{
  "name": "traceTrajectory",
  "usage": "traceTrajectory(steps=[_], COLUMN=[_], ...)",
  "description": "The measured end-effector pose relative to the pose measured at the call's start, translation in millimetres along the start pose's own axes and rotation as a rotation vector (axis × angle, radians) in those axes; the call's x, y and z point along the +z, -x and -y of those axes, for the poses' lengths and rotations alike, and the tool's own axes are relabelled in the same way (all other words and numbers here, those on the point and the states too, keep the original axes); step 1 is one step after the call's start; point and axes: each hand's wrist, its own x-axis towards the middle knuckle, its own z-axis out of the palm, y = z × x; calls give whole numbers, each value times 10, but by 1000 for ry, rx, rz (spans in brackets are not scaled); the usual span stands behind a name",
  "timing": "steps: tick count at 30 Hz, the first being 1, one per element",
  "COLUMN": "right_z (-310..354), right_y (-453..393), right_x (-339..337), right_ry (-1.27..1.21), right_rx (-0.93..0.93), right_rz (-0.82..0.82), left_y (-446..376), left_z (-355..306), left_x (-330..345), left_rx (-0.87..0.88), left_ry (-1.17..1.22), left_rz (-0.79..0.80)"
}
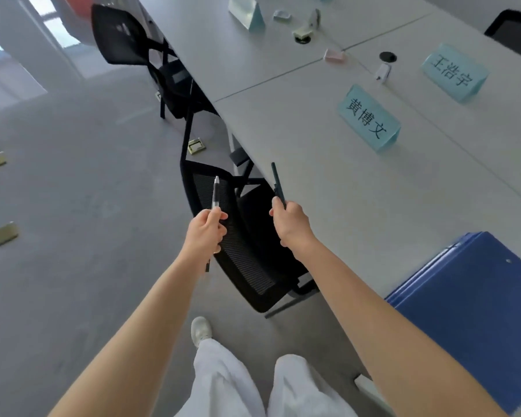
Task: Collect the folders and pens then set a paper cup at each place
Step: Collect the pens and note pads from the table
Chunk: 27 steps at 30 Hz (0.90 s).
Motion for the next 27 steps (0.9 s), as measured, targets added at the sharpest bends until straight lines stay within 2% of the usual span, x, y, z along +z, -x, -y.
traceTrajectory(steps=[8, 13, 22, 27], right_z=[1116, 1627, 2191, 2503], right_y=[-318, -471, -1150, -1780], right_x=[1609, 2164, 2437, 2371], right_ry=[4, 36, -132, -216], right_rx=[0, -12, -61, 7], right_rz=[68, 97, 92, 84], left_y=[-868, -1364, -2306, -2897], left_z=[-315, -548, -1123, -1567], left_x=[-1617, -2237, -2516, -2552], left_rx=[21, 47, 108, 142], left_ry=[-56, -59, -60, -91], left_rz=[-92, -96, -23, 10])
